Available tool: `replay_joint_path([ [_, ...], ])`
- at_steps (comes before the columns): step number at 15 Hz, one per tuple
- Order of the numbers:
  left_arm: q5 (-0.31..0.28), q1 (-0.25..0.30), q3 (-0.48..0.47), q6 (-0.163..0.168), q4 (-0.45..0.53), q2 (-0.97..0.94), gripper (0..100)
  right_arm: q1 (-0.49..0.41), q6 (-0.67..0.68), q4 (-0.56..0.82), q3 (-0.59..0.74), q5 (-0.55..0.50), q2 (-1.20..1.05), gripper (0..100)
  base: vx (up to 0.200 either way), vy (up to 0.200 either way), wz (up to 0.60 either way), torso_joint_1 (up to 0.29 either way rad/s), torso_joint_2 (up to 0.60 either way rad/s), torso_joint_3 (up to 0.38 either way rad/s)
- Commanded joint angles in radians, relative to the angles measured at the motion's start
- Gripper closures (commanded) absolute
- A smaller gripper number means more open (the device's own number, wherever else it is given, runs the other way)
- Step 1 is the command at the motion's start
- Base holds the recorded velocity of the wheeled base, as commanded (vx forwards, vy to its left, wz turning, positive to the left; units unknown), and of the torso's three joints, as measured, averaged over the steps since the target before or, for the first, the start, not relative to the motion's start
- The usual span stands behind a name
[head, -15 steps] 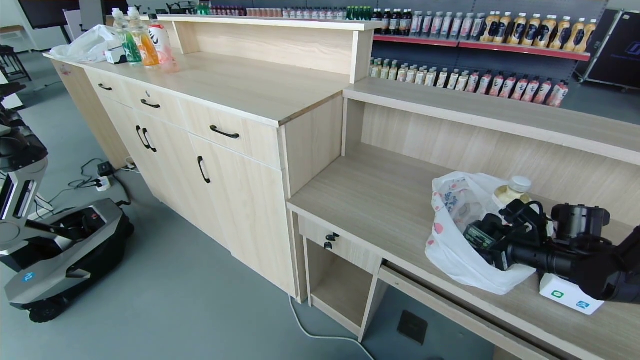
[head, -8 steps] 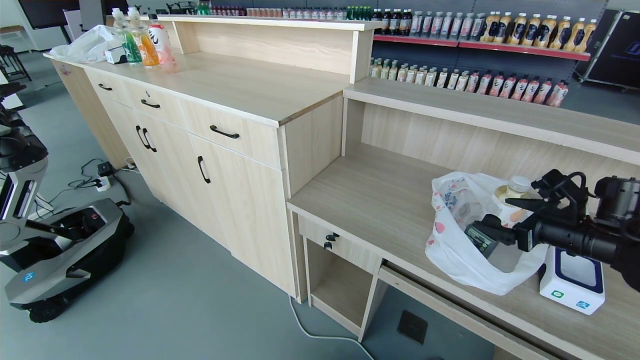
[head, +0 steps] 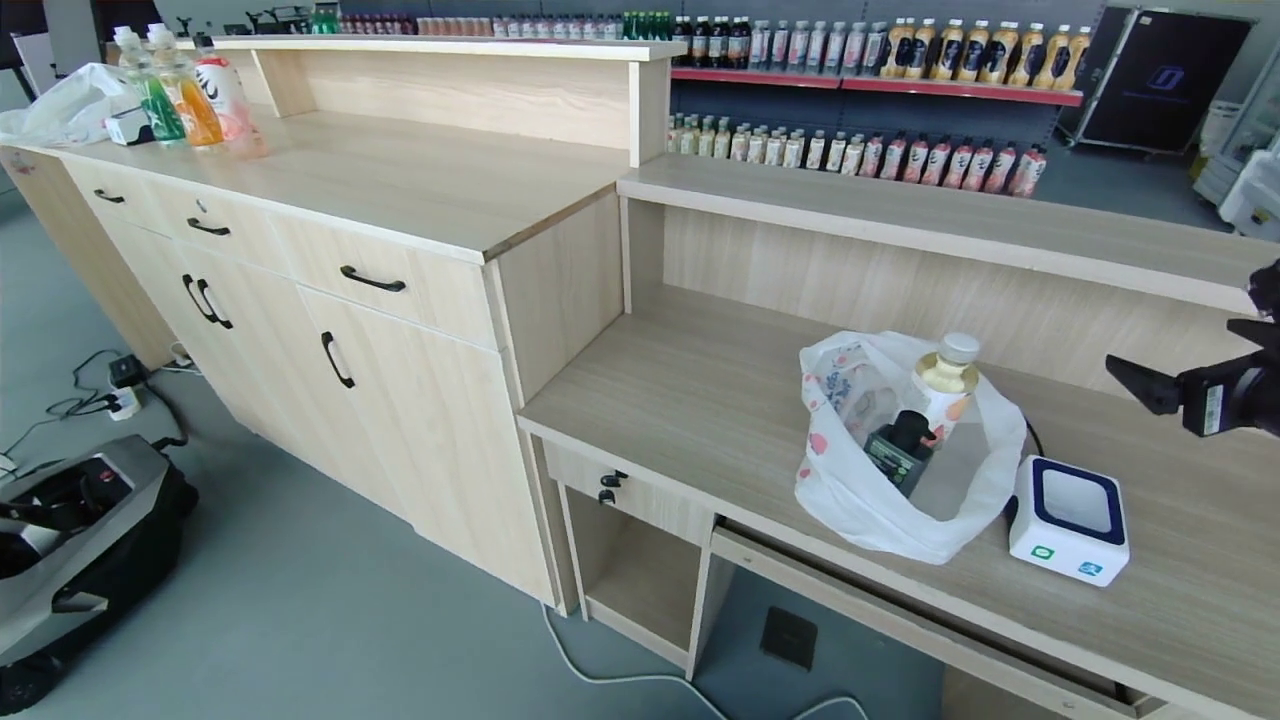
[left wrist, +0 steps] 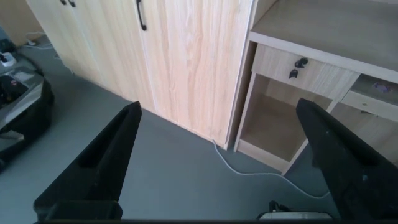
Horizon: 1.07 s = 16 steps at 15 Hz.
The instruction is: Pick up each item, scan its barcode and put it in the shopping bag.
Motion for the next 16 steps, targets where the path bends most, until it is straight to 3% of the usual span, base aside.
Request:
replay_joint_path([
  [1,0.0,0.001,0.0,0.0,0.0,0.0,0,-0.007,0.041,0.005,-0.113,-0.089,-0.033,0,0.0,0.0,-0.6,0.002,0.01,0.007],
  [3,0.0,0.001,0.0,0.0,0.0,0.0,0,-0.039,0.044,0.054,-0.162,-0.158,-0.05,0,0.0,0.0,-0.6,0.007,0.0,0.005],
  [7,0.002,0.001,0.0,0.0,0.0,0.0,0,-0.211,0.053,0.184,-0.148,-0.352,-0.038,0,0.0,0.0,-0.6,0.004,0.0,0.001],
  [10,0.0,0.001,0.0,0.0,0.0,0.0,0,-0.307,0.075,0.051,-0.038,-0.369,0.039,0,0.0,0.0,-0.6,0.004,0.0,0.001],
  [12,0.0,0.001,0.0,0.0,0.0,0.0,0,-0.344,0.104,-0.122,0.051,-0.35,0.122,0,0.0,0.0,0.0,0.112,-0.2,-0.083],
  [14,0.0,0.001,0.0,0.0,0.0,0.0,0,-0.366,0.171,-0.167,0.068,-0.28,0.189,0,0.0,0.0,0.0,0.071,-0.14,-0.053],
  [16,0.0,0.001,0.0,0.0,0.0,0.0,0,-0.37,0.193,-0.216,0.078,-0.272,0.249,0,0.0,0.0,0.0,0.0,0.0,0.0],
])
